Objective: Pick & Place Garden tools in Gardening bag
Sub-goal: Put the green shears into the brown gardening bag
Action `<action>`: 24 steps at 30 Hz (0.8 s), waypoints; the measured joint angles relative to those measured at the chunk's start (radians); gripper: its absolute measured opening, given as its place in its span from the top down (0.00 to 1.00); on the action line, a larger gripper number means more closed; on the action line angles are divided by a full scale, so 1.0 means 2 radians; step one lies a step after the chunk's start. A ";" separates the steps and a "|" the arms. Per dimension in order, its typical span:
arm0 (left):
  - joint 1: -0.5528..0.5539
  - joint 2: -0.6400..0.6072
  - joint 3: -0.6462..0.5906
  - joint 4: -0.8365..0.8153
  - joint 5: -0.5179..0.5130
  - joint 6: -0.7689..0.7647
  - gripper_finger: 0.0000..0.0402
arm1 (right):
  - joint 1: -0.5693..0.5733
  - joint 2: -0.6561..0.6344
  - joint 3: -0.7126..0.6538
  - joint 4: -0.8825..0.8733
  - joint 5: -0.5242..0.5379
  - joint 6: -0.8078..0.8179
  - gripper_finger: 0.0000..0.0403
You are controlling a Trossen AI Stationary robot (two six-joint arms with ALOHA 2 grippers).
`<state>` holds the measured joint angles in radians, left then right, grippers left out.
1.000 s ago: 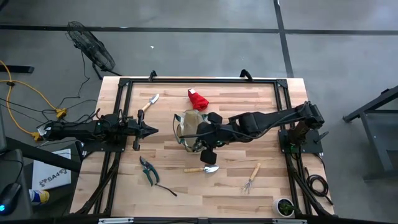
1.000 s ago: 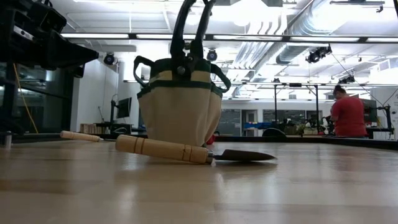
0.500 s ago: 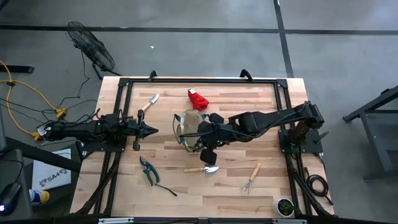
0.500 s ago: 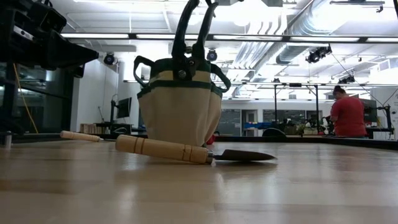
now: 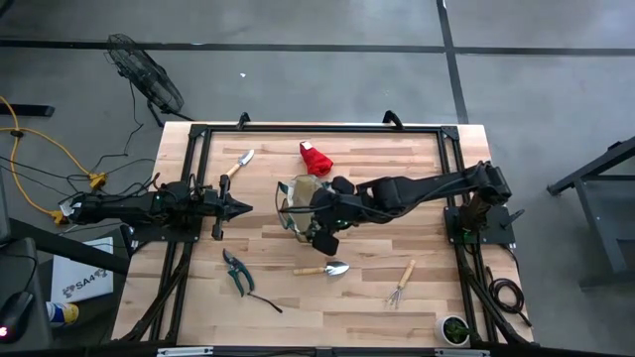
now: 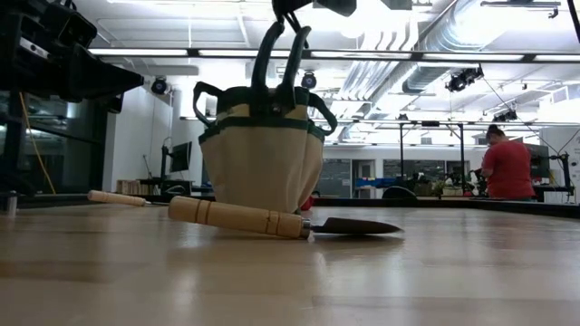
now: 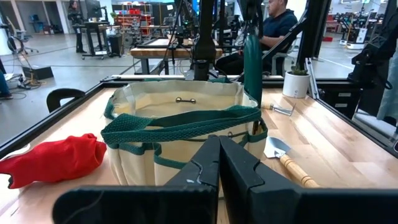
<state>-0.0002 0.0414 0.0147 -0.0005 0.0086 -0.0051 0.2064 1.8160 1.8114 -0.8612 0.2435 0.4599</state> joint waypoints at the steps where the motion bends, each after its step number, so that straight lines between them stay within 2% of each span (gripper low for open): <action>1: 0.000 0.000 0.000 0.000 0.000 0.000 1.00 | 0.001 0.000 0.000 0.000 -0.003 0.000 0.99; 18: 0.000 0.000 0.000 0.000 0.000 0.000 1.00 | -0.010 0.017 0.000 -0.001 -0.023 -0.003 0.99; 24: 0.000 0.000 0.000 0.000 0.000 0.000 1.00 | -0.013 0.028 0.000 0.000 -0.045 0.004 0.99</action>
<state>-0.0006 0.0417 0.0147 -0.0005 0.0090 -0.0051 0.1799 1.8725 1.8114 -0.8616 0.1536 0.4673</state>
